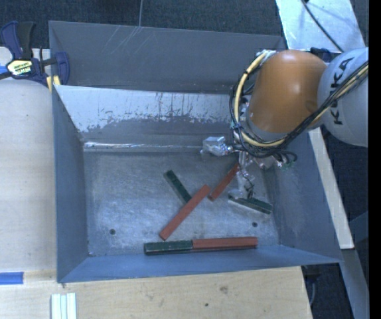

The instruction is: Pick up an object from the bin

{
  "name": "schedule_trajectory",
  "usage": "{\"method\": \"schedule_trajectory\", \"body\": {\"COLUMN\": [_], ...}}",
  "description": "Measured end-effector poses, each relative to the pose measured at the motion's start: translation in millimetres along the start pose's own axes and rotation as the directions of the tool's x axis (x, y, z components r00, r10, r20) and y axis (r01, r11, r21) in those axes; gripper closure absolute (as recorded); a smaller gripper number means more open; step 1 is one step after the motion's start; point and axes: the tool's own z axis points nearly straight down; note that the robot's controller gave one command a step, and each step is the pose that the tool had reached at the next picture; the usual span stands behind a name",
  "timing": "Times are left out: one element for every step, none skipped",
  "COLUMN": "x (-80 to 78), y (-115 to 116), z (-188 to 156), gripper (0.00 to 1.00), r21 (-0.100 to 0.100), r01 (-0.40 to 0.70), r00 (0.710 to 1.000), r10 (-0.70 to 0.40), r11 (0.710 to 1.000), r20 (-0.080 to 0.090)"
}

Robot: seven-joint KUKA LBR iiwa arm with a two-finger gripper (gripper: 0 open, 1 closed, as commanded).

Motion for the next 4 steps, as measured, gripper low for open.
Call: {"method": "schedule_trajectory", "body": {"x": [-20.0,-20.4,-12.2,-11.1], "y": [58,54,49,50], "z": [60,56,-54,-49], "gripper": [0.00,1.00,1.00,0.00], "r21": [-0.006,-0.001,0.003,-0.001], "r01": [-0.088,-0.094,-0.077,-0.079], "r00": [0.996,0.996,0.997,0.997], "r10": [0.088,0.094,0.077,0.079], "r11": [0.996,0.996,0.997,0.997], "r20": [-0.001,0.005,0.010,0.003]}}
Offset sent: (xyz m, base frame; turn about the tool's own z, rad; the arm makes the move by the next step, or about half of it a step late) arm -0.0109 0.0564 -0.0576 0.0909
